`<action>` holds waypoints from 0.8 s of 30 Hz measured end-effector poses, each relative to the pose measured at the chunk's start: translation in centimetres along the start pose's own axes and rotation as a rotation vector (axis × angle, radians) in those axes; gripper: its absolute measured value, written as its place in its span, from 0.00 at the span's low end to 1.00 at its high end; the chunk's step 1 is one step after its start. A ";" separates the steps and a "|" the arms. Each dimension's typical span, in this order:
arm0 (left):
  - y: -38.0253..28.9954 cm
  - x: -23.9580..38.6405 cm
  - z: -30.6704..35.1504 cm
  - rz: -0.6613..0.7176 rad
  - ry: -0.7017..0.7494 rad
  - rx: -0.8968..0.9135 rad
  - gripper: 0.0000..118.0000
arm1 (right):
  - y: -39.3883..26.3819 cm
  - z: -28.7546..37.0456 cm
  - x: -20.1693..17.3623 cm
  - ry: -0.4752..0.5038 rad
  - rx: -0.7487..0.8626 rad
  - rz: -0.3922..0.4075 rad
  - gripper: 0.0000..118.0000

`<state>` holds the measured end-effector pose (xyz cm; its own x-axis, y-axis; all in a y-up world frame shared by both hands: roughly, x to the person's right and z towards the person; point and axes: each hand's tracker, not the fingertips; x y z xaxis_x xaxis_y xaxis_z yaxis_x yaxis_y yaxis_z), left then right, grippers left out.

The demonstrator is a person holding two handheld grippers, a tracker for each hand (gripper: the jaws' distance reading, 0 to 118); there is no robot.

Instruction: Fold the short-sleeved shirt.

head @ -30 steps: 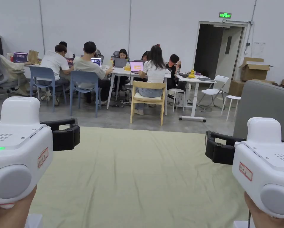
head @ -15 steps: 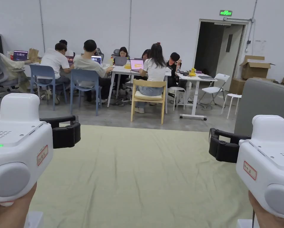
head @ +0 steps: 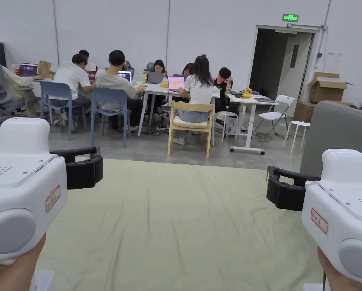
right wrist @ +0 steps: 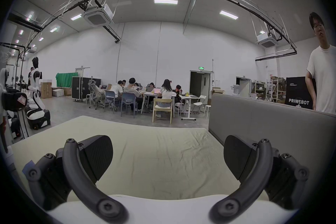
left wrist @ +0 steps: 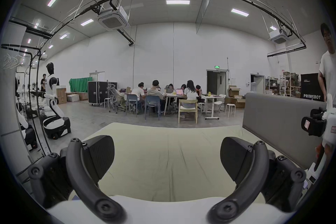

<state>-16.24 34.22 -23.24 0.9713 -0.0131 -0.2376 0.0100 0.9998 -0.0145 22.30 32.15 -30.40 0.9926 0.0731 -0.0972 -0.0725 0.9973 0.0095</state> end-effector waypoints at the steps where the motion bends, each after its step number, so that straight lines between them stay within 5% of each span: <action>1: 0.0 -0.1 0.0 0.001 0.001 0.003 1.00 | 0.0 0.0 -0.1 0.001 -0.001 0.000 1.00; 24: 0.1 0.2 0.5 -0.005 -0.001 0.003 1.00 | 0.5 0.1 -0.4 0.007 0.011 0.008 1.00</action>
<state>-15.96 34.28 -22.85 0.9714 -0.0183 -0.2366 0.0157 0.9998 -0.0126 21.91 32.65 -30.24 0.9912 0.0814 -0.1041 -0.0796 0.9966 0.0213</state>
